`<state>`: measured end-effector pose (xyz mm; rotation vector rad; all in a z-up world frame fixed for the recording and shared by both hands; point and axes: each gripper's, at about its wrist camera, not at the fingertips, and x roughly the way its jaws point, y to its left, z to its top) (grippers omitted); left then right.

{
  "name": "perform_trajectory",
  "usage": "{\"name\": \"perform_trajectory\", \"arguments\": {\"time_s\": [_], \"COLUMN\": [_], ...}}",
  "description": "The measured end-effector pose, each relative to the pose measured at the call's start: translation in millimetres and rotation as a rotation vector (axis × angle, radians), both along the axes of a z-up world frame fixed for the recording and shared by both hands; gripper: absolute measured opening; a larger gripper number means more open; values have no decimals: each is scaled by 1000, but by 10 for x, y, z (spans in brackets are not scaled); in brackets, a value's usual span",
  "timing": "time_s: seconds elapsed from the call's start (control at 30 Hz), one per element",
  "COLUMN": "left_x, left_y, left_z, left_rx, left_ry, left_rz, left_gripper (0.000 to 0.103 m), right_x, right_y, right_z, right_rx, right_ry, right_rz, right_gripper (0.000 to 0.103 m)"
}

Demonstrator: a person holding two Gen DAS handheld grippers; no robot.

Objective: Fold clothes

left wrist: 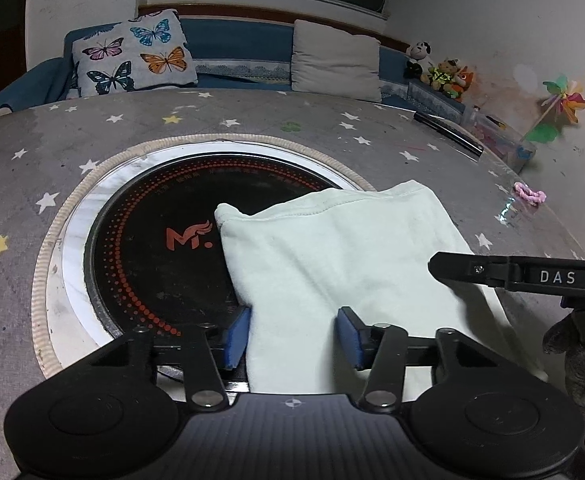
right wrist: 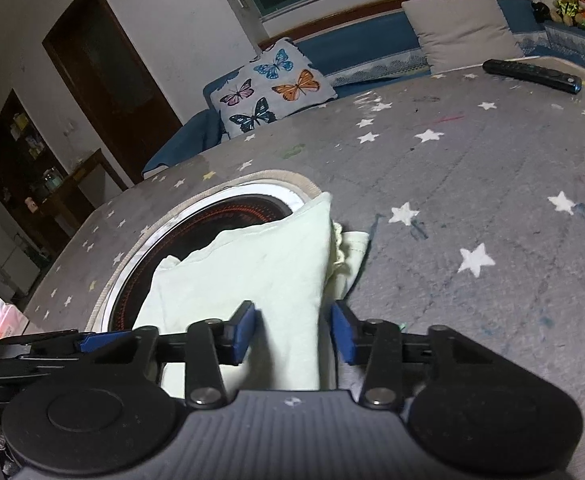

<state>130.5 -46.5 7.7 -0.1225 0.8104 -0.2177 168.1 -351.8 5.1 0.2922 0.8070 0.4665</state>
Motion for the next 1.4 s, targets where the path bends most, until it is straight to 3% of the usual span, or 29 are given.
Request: {"name": "perform_trajectory", "arguments": {"time_s": [0.13,0.57,0.8,0.93,1.17,1.4], "left_x": [-2,-12,-11,-18,-31,-59], "left_y": [14,19,16,1,-25,-67], "left_z": [7,6,4,4,5,51], "left_rx": [-1,4,5,12,25,33], "left_ry": [0,16,18,17,15,0], "left_rz": [-3,18,17,15,10,4], "left_gripper": [32,33,32,34,29,11], "right_x": [-5,-16,-27,-41,-86,-144], "right_y": [11,39,24,13,7,15], "right_z": [-5,-18,-26,-24,-41,-25], "right_rx": [3,4,10,10,35,59], "right_ry": [5,0,3,-2,4,-1], "right_rz": [-3,-27,-31,-41,-25,-21], "right_gripper": [32,36,31,37,37,16]}}
